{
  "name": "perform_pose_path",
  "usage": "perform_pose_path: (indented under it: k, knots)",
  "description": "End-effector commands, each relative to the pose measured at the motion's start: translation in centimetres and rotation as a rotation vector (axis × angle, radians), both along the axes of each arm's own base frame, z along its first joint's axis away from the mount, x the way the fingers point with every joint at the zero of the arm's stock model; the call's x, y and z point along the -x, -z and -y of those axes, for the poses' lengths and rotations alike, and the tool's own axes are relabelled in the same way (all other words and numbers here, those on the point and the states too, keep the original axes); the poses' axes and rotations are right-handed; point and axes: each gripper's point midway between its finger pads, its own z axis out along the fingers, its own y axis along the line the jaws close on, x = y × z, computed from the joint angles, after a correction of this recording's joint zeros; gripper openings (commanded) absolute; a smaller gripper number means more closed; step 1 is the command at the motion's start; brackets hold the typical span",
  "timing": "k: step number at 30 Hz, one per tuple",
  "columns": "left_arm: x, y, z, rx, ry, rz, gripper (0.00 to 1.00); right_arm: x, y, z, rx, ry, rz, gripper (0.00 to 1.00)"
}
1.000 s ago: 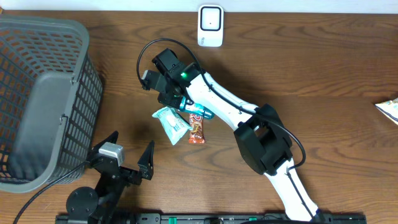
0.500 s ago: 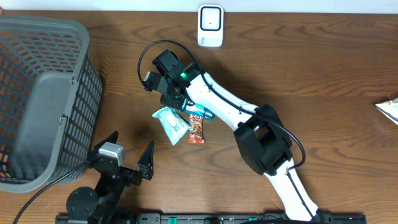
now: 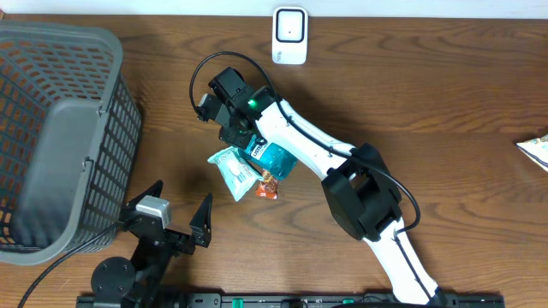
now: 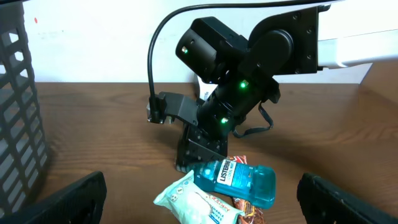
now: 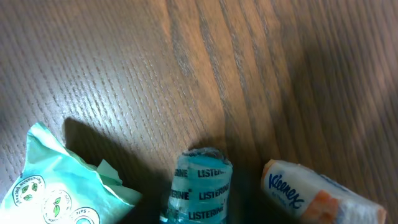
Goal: Scan the item barcode
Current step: 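Lift the Listerine bottle with the right gripper toward the scanner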
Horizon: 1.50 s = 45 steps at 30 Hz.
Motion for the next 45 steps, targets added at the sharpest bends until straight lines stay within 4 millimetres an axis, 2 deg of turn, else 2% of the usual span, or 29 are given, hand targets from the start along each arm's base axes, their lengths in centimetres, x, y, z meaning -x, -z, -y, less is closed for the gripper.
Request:
perform_pose_path:
  k: [1, 2, 3, 4, 8, 12, 14, 18, 25, 31, 33, 34, 36, 37, 39, 45]
  knots:
    - [0.1, 0.0, 0.3, 0.014, 0.015, -0.002, 0.98, 0.2, -2.2, 0.1, -0.019, 0.028, 0.011, 0.64]
    - [0.1, 0.0, 0.3, 0.014, 0.015, -0.002, 0.98, 0.4, -2.2, 0.3, -0.011, 0.027, 0.003, 0.79]
    - [0.1, 0.0, 0.3, 0.014, 0.015, -0.002, 0.98, 0.5, -2.1, 0.3, -0.006, 0.027, -0.002, 0.84]
    - [0.1, 0.0, 0.3, 0.014, 0.015, -0.002, 0.98, 0.7, -2.0, 0.5, 0.002, 0.027, -0.009, 0.98]
    - [0.1, 0.0, 0.3, 0.014, 0.015, -0.002, 0.98, 1.2, -1.6, 1.2, 0.033, 0.023, -0.031, 0.99]
    - [0.1, 0.0, 0.3, 0.014, 0.015, -0.002, 0.98, 2.7, -0.7, 3.2, 0.117, 0.035, -0.097, 0.92]
    - [0.1, 0.0, 0.3, 0.014, 0.015, -0.002, 0.98, 3.1, -0.6, 3.8, 0.138, 0.038, -0.118, 0.91]
    - [0.1, 0.0, 0.3, 0.014, 0.015, -0.002, 0.98, 2.9, -0.2, 4.4, 0.147, 0.049, -0.129, 0.91]
    - [0.1, 0.0, 0.3, 0.014, 0.015, -0.002, 0.98, 2.0, 1.1, 5.4, 0.138, 0.077, -0.125, 0.73]
    - [0.1, 0.0, 0.3, 0.014, 0.015, -0.002, 0.98, 2.4, 3.2, 5.2, 0.128, 0.068, -0.118, 0.74]
    - [0.1, 0.0, 0.3, 0.014, 0.015, -0.002, 0.98, 2.6, 3.6, 5.2, 0.130, 0.065, -0.118, 0.65]
    - [0.1, 0.0, 0.3, 0.014, 0.015, -0.002, 0.98, 2.6, 3.7, 5.2, 0.128, 0.068, -0.118, 0.52]
    - [0.1, 0.0, 0.3, 0.014, 0.015, -0.002, 0.98, 2.5, 3.6, 5.1, 0.123, 0.077, -0.117, 0.38]
    - [0.1, 0.0, 0.3, 0.014, 0.015, -0.002, 0.98, 2.4, 3.6, 5.1, 0.122, 0.081, -0.115, 0.34]
    - [0.1, 0.0, 0.3, 0.014, 0.015, -0.002, 0.98, 2.3, 3.5, 5.0, 0.120, 0.082, -0.111, 0.28]
    - [0.1, 0.0, 0.3, 0.014, 0.015, -0.002, 0.98, 1.9, 2.6, 4.6, 0.090, 0.120, -0.107, 0.21]
